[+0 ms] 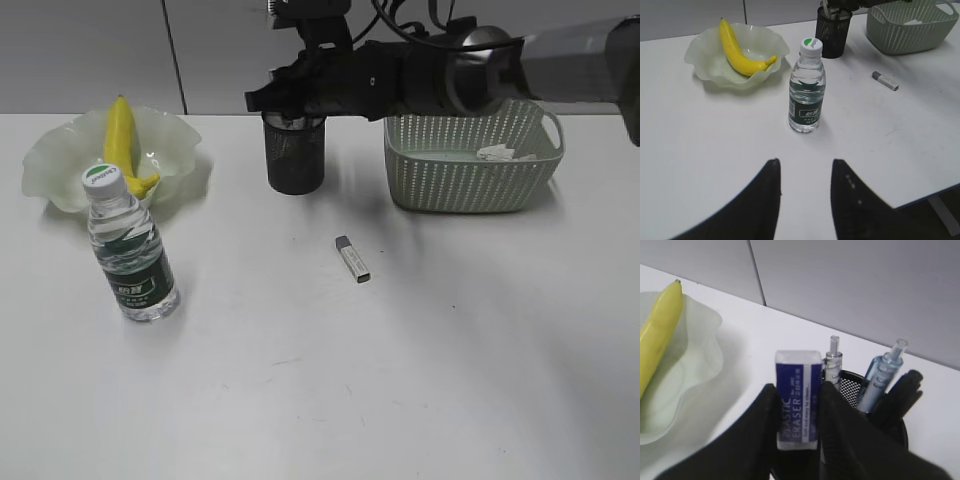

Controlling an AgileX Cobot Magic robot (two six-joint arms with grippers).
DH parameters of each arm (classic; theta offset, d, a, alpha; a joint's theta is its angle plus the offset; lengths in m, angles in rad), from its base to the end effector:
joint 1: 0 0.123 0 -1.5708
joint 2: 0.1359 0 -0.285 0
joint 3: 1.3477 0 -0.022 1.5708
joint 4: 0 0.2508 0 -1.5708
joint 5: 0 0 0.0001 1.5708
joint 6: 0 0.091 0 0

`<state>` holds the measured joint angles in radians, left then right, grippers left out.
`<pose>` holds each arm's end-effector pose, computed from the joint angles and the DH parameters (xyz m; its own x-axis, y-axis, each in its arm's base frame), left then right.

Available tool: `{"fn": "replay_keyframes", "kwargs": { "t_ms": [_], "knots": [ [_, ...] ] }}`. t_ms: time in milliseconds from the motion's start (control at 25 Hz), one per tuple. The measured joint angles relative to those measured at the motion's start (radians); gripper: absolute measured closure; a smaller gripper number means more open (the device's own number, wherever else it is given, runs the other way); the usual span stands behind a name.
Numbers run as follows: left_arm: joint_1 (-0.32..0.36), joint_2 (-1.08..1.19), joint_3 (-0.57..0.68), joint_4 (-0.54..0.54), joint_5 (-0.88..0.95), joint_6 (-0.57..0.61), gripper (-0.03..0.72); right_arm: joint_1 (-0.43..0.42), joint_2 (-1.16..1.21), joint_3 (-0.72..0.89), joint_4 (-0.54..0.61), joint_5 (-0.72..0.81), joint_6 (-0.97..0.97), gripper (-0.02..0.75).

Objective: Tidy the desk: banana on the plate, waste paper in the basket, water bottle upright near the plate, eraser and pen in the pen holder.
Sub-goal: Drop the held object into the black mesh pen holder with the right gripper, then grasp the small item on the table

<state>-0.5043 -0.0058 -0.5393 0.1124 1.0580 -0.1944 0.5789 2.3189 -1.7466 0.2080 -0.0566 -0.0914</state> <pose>-0.0051 0.0130 0.2887 -0.4118 0.0697 -0.9086 0.3491 0.9331 -0.0867 0.4486 0.2919 0.1682 -0.4088 -0.1286 -0.9035 -0.4941 0.8636 0.1006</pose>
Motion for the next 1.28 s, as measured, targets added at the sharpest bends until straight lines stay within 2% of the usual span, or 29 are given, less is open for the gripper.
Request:
{"fn": "replay_keyframes", "kwargs": {
  "t_ms": [160,280,520,1000,1120,1280],
  "knots": [
    [0.000,0.000,0.000,0.001,0.000,0.000,0.432,-0.002,0.004,0.000,0.001,0.002,0.000,0.360],
    [0.000,0.000,0.000,0.002,0.000,0.000,0.432,-0.002,-0.003,0.000,0.001,0.015,0.000,0.295],
    [0.000,0.000,0.000,0.002,0.000,0.000,0.432,-0.002,-0.120,0.001,-0.011,0.247,0.000,0.277],
    [0.000,0.000,0.000,0.002,0.000,0.000,0.432,-0.002,-0.406,0.001,-0.174,1.046,0.008,0.273],
    [0.000,0.000,0.000,0.002,0.000,0.000,0.432,-0.002,-0.477,0.017,-0.190,1.183,0.009,0.273],
    [0.000,0.000,0.000,0.002,0.000,0.000,0.432,-0.002,-0.617,0.127,-0.197,1.255,0.009,0.273]
  ]
}}
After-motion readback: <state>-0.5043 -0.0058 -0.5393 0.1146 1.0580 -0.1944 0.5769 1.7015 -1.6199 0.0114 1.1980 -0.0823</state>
